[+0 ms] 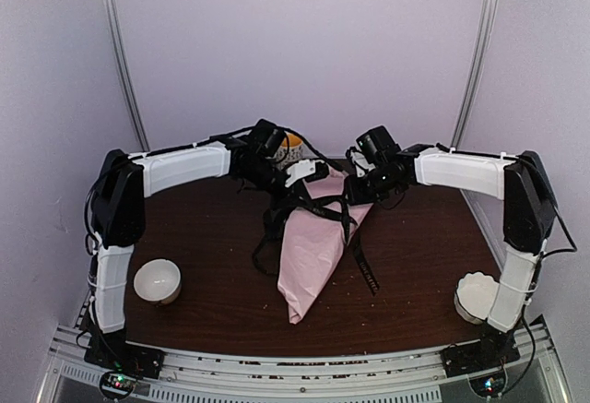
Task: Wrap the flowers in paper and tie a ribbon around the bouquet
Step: Cross the ribbon over the folded bouquet.
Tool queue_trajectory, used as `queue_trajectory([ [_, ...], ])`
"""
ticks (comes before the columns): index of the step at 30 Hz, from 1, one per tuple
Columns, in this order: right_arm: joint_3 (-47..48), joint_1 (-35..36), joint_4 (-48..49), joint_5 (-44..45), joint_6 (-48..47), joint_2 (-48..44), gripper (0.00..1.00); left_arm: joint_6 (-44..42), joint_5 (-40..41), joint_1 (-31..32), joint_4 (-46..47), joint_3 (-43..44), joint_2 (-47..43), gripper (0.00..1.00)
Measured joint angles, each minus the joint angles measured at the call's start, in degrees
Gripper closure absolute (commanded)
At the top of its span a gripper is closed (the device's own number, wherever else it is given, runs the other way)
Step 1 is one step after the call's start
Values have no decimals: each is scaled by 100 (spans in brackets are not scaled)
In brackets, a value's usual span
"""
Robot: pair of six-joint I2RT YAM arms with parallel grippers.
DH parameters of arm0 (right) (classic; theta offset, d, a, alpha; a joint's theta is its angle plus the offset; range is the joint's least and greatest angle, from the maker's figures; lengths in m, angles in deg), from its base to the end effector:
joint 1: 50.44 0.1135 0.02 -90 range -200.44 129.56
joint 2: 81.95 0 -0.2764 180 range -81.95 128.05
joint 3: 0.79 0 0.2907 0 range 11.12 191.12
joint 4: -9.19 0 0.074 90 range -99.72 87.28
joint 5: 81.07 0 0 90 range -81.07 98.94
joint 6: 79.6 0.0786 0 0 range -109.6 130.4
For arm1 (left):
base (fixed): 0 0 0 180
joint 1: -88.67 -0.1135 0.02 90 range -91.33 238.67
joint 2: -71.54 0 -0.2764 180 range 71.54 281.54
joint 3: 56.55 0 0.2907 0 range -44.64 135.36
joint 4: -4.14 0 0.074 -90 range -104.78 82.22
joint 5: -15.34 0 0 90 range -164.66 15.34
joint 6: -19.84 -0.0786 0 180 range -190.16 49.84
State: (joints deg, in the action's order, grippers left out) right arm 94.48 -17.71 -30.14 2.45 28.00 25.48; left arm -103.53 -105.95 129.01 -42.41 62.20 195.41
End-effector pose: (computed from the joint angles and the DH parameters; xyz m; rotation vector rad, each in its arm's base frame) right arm 0.4004 0.2679 0.1970 -0.3832 2.5046 0.5061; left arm 0.3937 -0.3879 0.2063 1.6362 1.7909 -0.7259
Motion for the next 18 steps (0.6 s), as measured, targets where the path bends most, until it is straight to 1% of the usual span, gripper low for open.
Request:
queue_trajectory([
  [2,2,-4,-11,87,-103,-138,64,42,-105,0,68,-81,-46,100],
  [6,-92,44,31,157,-387,-354,65,103,-166,0,129,-190,-61,100],
  [10,-745,190,315,28,-730,-848,64,160,-149,-13,166,-216,-61,100],
  [13,-1014,284,474,-151,-872,-1113,65,203,-131,-26,170,-216,-61,100],
  [16,-922,343,518,-125,-938,-1080,71,243,-127,-42,170,-216,-61,100],
  [18,-610,345,271,83,-935,-879,72,262,-120,-55,173,-216,-61,100],
])
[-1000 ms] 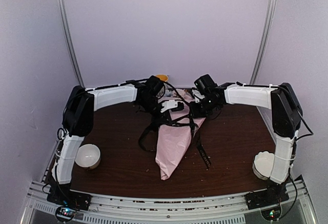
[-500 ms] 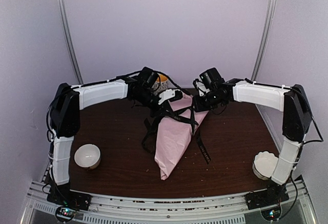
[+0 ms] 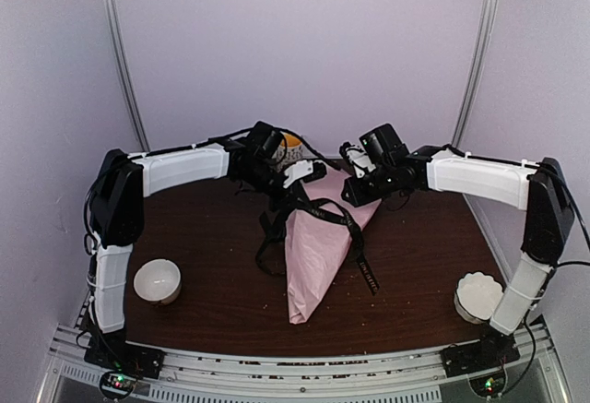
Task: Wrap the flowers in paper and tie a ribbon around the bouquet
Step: Cross the ribbon over the folded bouquet.
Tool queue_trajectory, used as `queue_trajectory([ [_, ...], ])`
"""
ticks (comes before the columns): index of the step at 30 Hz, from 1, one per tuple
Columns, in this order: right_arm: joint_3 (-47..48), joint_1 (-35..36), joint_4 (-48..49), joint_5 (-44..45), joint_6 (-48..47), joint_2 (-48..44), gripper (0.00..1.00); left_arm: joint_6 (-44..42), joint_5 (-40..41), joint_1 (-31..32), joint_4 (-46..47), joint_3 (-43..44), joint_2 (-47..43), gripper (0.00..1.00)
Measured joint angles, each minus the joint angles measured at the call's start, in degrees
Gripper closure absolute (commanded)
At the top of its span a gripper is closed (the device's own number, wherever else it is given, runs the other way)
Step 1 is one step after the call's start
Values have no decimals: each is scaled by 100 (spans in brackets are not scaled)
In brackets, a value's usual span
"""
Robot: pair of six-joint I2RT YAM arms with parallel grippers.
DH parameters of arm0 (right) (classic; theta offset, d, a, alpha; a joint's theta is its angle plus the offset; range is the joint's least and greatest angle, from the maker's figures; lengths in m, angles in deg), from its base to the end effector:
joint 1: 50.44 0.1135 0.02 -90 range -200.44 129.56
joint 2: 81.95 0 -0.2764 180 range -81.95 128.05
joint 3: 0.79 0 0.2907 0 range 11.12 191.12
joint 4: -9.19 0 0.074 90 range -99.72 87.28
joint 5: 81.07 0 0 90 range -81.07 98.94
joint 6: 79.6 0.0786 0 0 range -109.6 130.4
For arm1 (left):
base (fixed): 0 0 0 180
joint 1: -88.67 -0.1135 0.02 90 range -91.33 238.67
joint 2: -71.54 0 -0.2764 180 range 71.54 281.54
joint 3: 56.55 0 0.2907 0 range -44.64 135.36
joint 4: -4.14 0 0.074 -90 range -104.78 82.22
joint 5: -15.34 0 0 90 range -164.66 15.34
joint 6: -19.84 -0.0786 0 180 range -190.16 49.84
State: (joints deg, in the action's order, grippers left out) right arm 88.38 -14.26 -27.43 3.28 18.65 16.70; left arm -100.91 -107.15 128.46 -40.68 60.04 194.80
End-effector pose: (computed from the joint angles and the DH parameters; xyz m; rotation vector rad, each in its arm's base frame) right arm 0.3618 0.2742 0.2292 -0.6320 2.3416 0.4803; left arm 0.3938 -0.3829 0.2011 1.5933 1.8276 -0.7671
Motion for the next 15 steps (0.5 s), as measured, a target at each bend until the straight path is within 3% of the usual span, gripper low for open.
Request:
queue_trajectory([
  [3,221,13,-17,122,-22,251,72,35,15,-11,4,0,0,100],
  [11,-1130,496,1115,-527,-142,-450,75,118,35,-48,13,0,4,100],
  [15,-1204,614,1563,-907,-136,-466,77,155,26,-52,24,0,7,100],
])
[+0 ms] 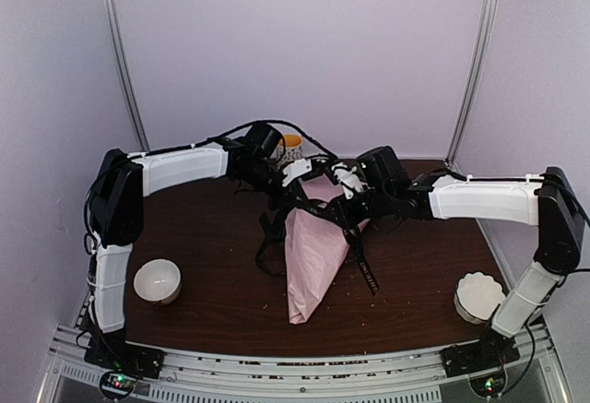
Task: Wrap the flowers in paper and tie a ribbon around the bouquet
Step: Cross the ribbon over the folded bouquet.
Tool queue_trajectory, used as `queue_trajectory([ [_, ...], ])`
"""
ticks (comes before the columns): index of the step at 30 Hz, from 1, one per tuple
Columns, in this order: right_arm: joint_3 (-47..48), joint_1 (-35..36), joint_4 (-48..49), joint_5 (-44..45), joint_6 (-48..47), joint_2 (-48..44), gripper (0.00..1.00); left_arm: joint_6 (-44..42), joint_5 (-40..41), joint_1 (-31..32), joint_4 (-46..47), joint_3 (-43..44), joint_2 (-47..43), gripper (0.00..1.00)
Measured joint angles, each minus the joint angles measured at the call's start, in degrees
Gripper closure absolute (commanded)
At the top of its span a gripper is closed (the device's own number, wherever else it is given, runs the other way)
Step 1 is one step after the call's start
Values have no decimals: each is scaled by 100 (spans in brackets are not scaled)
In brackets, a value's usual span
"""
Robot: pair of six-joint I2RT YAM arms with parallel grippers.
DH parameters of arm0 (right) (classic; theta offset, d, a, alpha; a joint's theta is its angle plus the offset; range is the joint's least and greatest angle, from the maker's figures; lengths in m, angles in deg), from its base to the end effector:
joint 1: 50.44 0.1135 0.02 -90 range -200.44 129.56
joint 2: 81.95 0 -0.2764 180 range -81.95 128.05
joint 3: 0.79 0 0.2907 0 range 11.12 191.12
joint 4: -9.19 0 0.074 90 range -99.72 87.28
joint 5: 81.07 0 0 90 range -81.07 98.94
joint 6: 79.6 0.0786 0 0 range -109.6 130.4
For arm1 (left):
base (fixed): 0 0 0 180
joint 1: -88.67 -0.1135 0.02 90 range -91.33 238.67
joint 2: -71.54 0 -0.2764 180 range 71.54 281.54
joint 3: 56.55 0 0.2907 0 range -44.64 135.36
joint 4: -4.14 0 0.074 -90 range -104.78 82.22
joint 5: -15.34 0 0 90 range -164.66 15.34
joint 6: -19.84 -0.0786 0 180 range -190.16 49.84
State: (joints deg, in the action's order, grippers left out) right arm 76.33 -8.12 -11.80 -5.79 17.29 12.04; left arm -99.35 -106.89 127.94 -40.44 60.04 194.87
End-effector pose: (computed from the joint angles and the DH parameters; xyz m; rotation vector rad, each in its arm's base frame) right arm 0.3088 0.3082 0.2128 -0.8417 2.1555 0.7416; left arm 0.3980 -0.3796 0.2006 1.5600 1.8578 -0.7691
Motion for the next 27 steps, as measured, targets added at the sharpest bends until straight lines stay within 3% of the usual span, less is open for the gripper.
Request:
queue_trajectory([
  [11,-389,-74,1222,-887,492,264,75,136,-15,-74,4,13,98,100],
  [18,-396,-256,1338,-905,717,470,60,210,-81,-122,7,96,111,100],
  [27,188,-570,1012,-813,566,929,57,234,-116,-146,-4,96,120,100],
])
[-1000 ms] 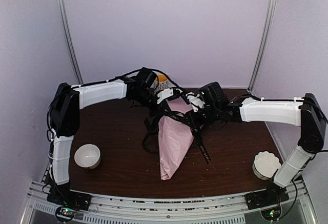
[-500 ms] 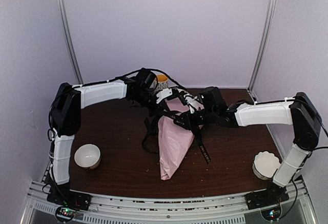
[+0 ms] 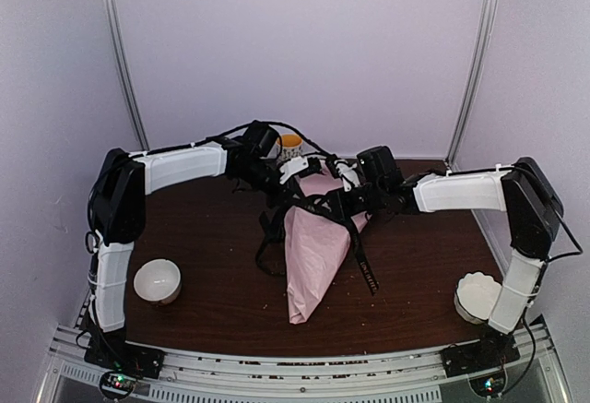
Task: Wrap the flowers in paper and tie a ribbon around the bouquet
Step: Cross the ribbon over the folded bouquet.
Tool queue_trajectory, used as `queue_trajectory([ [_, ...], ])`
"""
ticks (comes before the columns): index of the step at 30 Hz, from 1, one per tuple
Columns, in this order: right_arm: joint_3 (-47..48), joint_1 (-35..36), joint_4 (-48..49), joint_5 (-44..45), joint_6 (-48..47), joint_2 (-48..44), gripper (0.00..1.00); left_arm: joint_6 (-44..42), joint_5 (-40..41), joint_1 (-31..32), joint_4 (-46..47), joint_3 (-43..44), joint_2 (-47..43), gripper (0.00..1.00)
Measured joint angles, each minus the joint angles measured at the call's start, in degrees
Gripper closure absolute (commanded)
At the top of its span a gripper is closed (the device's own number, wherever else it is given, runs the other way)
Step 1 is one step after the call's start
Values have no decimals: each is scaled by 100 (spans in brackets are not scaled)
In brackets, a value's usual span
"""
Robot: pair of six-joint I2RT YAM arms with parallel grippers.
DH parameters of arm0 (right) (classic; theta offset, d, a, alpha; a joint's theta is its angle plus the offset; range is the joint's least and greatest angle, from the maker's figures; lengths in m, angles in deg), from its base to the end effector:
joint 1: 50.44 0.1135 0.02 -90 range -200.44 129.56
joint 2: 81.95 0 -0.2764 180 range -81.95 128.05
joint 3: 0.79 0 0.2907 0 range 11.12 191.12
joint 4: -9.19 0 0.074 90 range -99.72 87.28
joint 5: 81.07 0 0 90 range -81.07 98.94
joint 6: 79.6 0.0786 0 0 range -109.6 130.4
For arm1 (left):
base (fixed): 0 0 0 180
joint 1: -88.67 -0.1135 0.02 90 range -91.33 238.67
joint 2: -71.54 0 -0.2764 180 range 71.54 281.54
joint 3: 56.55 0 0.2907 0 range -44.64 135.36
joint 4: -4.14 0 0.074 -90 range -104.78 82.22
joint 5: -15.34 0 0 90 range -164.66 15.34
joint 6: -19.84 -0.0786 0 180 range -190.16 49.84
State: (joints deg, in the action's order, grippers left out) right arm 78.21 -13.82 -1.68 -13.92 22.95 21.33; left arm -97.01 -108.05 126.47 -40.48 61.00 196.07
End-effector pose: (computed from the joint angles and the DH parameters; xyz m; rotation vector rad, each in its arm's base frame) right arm 0.3576 0.3038 0.1787 -0.7053 2.1680 0.9062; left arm 0.4096 -0.3725 0.1965 1.5051 1.9067 -0.8016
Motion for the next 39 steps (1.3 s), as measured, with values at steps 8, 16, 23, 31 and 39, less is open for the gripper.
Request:
queue_trajectory([
  [8,503,0,-369,7,-323,337,57,0,-11,0,-22,15,11,100],
  [16,584,0,-595,-476,-457,634,75,39,-4,-9,-26,98,42,100],
  [23,461,4,-535,-1097,-472,588,90,136,136,-37,-22,116,129,100],
  [31,96,48,-356,-1821,-243,461,86,216,284,-74,-13,120,160,100],
  [39,-319,332,68,-2378,103,70,92,260,485,-76,9,166,190,100],
])
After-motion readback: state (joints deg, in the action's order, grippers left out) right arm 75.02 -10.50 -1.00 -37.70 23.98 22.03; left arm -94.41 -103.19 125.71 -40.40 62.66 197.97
